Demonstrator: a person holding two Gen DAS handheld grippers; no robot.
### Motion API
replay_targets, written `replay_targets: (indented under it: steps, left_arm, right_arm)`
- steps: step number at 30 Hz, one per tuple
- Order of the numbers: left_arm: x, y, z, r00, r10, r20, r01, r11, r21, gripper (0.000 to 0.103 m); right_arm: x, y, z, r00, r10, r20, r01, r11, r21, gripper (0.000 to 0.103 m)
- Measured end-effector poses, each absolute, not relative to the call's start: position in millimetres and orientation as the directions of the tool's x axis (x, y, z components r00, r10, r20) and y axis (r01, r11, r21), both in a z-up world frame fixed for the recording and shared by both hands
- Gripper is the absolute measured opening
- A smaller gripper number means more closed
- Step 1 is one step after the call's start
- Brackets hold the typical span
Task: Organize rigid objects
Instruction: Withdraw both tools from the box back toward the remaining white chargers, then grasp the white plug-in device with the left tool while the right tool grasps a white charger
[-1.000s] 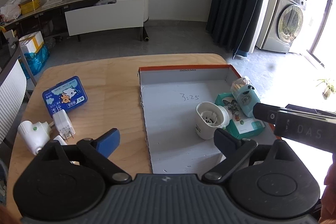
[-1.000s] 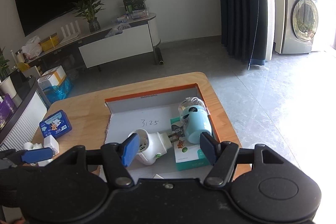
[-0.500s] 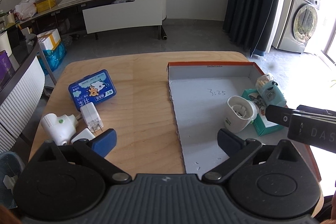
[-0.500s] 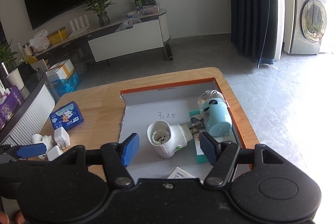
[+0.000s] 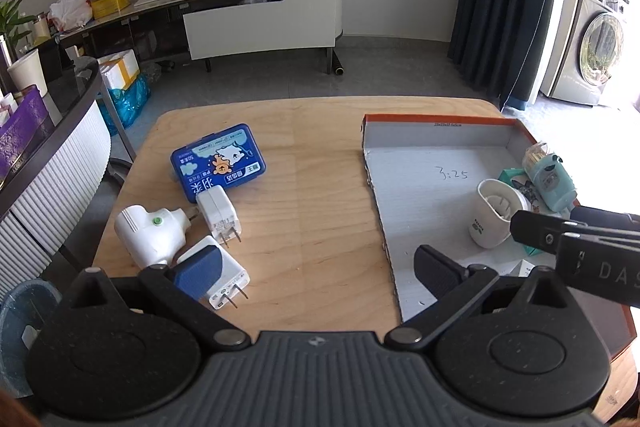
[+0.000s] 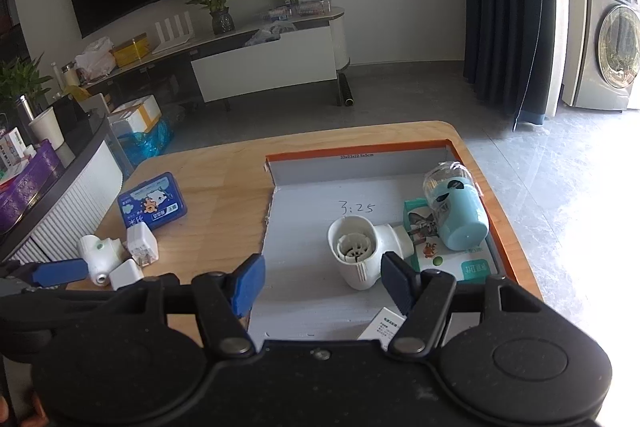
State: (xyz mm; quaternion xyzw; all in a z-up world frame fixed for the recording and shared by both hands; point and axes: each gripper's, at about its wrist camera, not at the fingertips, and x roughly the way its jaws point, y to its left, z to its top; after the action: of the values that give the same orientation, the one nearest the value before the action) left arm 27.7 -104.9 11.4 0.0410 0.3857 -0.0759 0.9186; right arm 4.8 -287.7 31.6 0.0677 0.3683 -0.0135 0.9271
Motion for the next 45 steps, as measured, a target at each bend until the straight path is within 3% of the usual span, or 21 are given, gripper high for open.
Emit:
replay_targets:
  steps: [19,45]
  left_arm:
    - [32,-54,5,0.672,-0.043,-0.740,0.086,0.996,0.020,0.103]
    - [33,-5,-6,0.655,-0.051,-0.754,0.051,0.998,-0.023,0.103]
  right_arm:
    - [17,-232,19,0.698,0.114,-0.707,-0.039,0.992,0.121,0.078]
    - [26,-187,7,0.670,0.181,-0.720,-0.124,0.983,0.132,0.078]
